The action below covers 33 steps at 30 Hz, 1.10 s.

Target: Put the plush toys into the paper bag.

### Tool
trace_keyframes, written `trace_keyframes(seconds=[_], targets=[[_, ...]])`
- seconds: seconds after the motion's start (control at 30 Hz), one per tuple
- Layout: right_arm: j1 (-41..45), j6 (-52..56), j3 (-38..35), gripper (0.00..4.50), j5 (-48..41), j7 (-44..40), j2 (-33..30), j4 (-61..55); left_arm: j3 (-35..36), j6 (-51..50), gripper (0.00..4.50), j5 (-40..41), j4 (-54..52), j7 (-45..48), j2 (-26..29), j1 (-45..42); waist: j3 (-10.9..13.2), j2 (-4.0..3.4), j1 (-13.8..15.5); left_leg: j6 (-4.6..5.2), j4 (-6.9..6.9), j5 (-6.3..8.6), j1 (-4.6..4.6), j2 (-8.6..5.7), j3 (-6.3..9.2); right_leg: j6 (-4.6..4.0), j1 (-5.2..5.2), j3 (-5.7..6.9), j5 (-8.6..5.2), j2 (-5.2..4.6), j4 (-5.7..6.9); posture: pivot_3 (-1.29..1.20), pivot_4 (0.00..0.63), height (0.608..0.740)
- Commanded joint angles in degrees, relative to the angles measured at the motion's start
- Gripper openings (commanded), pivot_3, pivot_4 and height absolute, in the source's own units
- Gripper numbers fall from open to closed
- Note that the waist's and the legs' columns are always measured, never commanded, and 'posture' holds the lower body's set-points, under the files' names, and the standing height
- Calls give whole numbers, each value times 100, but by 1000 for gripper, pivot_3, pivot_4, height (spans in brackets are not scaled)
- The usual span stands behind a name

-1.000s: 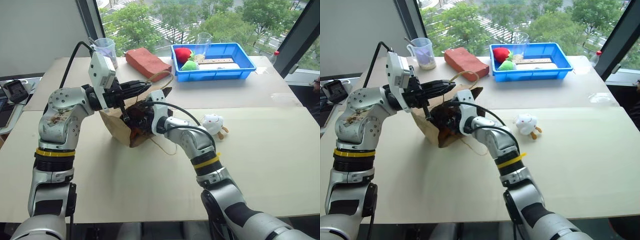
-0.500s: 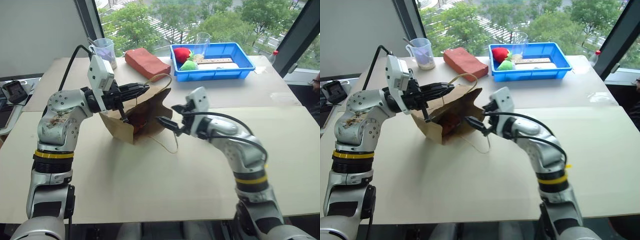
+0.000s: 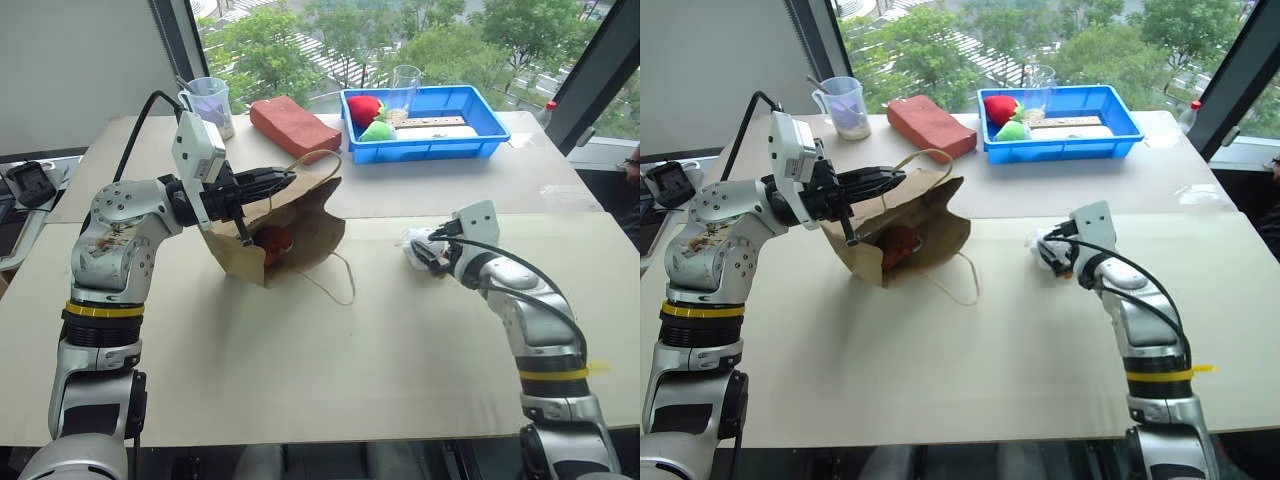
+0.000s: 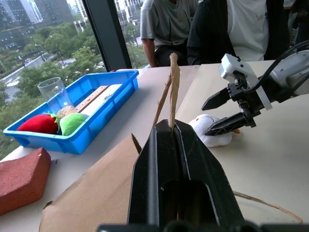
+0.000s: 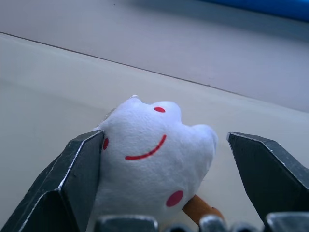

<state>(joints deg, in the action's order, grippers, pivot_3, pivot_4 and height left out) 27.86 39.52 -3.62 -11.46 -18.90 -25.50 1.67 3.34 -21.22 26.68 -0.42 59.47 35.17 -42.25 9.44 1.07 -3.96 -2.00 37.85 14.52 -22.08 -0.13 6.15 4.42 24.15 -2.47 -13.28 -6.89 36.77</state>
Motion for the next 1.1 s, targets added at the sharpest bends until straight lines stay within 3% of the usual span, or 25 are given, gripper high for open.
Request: trace_keyframes(seconds=[0.03,0.27,0.43,0.57,0.73,0.93,1.1], targets=[[49,-226,-115,3949,11,-92,-24,171,87,117,0,3,-117,17,87,-115,0,0,15,0,0,0,0,0,0,0,0,0,0,0,0,0,150,740],[-27,-300,-223,1663,-185,-301,-27,-106,120,71,0,14,-191,-46,140,-46,0,0,46,0,1,0,-2,-1,0,0,-3,1,0,-1,-4,0,150,740],[-162,485,-302,151,-1015,-1003,-129,-1004,121,90,0,9,-141,-32,149,-67,0,0,33,0,0,0,-2,0,1,0,-1,2,0,-1,-2,0,150,740],[-205,1271,-269,135,-1948,-1366,-85,-2078,91,86,0,12,-142,-35,119,-97,0,0,21,1,0,1,-3,0,1,0,-1,2,0,-1,-3,0,150,740],[365,1504,239,135,-2162,-1096,571,-2213,30,111,0,2,-72,-11,57,-184,0,0,-5,1,1,1,3,0,2,0,-2,2,0,0,-1,0,150,740],[1053,905,973,135,-1557,-975,1161,-1067,-20,129,0,-8,-21,24,13,-255,0,-1,20,-2,1,-1,4,-1,3,0,0,2,0,0,9,0,150,740],[1667,-77,1115,135,-1000,-852,1746,460,-27,75,0,49,-77,76,19,-284,0,-1,-15,-4,0,-2,2,0,3,0,6,3,0,0,8,0,150,740]])
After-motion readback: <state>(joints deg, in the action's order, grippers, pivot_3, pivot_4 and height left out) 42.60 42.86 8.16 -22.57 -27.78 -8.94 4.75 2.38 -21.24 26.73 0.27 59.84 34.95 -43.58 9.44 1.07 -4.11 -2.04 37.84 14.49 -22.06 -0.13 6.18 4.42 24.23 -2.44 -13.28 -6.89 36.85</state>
